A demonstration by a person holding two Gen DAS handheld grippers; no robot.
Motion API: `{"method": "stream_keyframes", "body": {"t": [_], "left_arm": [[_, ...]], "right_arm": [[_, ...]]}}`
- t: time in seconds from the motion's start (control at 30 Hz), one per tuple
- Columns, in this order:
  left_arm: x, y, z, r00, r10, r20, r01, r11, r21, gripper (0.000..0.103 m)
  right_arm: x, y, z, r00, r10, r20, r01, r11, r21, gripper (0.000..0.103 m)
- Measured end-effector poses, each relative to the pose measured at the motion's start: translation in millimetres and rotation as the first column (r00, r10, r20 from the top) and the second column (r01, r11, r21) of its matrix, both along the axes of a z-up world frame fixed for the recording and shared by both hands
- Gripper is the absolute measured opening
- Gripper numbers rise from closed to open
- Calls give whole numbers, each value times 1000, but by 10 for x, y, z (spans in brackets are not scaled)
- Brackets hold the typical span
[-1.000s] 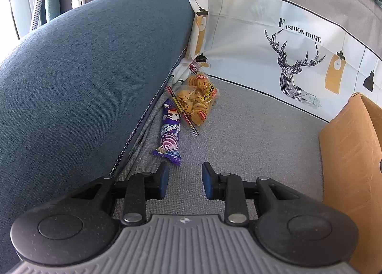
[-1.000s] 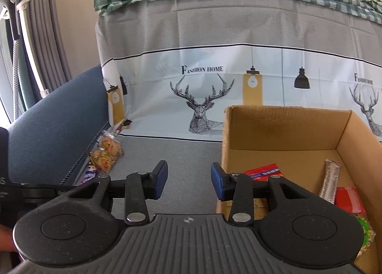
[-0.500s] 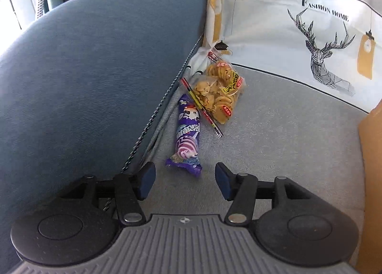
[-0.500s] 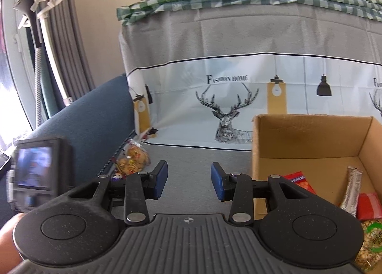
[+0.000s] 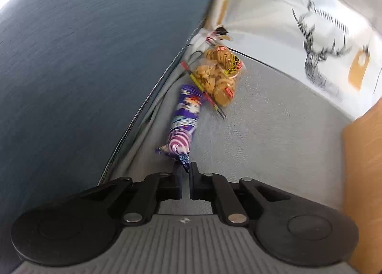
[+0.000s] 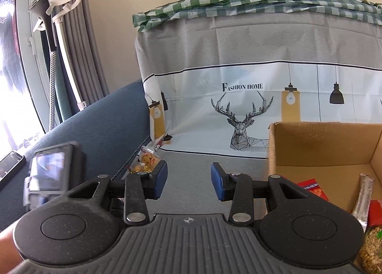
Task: Organize snacks
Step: 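Move both tools back toward the remaining snacks on the sofa, then position the left tool over the purple candy bar while the right tool approaches the cracker bag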
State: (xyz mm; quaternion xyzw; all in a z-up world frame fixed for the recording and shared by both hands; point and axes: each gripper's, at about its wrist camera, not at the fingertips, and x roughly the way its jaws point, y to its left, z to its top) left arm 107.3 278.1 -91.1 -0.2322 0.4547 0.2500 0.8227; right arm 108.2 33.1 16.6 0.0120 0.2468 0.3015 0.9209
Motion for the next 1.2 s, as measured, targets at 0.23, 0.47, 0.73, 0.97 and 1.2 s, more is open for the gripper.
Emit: {"method": "stream_keyframes", "body": {"t": [0.23, 0.47, 0.73, 0.97, 1.2], "left_arm": [[-636, 183, -46, 988, 149, 38, -127, 931, -342, 4], [-526, 201, -76, 989, 146, 4, -136, 932, -335, 34], [-358, 157, 16, 991, 135, 9, -128, 958, -255, 47], [-278, 168, 6, 993, 120, 1, -115, 957, -267, 47], [-243, 228, -7, 994, 112, 1, -107, 954, -281, 47]], "right_arm": [[-99, 97, -7, 1000, 20, 21, -20, 1000, 4, 42], [47, 191, 33, 994, 46, -101, -41, 998, 48, 43], [687, 844, -55, 949, 115, -293, -115, 993, 16, 51], [1283, 1558, -608, 886, 88, -456, -116, 993, -32, 56], [1576, 2007, -1057, 856, 77, -511, -153, 982, -107, 55]]}}
